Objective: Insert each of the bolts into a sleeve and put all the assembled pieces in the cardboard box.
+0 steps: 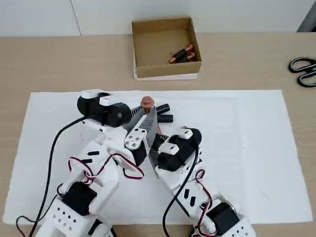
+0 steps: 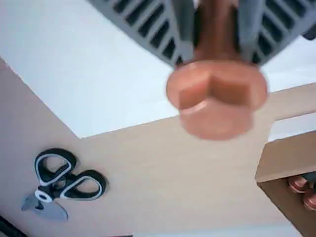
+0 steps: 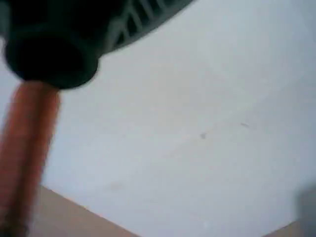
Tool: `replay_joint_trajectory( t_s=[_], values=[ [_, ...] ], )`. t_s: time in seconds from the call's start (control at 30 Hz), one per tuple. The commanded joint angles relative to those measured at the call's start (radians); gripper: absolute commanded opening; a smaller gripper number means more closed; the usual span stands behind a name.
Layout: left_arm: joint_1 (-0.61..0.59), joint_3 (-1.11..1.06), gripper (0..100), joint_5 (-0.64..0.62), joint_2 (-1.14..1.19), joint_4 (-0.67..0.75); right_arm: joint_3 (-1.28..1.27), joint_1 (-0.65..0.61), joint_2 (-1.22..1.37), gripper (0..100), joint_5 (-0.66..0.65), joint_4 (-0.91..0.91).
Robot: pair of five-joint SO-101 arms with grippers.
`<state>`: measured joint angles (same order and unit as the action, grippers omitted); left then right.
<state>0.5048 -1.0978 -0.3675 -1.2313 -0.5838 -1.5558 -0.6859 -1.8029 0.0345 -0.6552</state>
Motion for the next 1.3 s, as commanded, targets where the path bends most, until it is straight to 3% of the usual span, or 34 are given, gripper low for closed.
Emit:
replay_joint_trajectory(
  t_s=[0.0, 0.77, 0.97, 1.27],
  values=[
    [0.021, 0.062, 1, 0.002, -0.014, -0.044, 0.002, -0.002, -0.012, 0.4, 0.009, 0.022],
    [0.032, 0.054, 1, 0.009, -0.014, -0.078, -0.032, -0.002, -0.012, 0.4, 0.009, 0.028],
    [0.031, -0.008, 1, 0.051, -0.015, 0.000, -0.032, -0.002, -0.012, 0.4, 0.009, 0.028],
    [0.031, -0.018, 1, 0.051, -0.054, 0.002, -0.032, -0.002, -0.012, 0.4, 0.009, 0.028]
  ],
)
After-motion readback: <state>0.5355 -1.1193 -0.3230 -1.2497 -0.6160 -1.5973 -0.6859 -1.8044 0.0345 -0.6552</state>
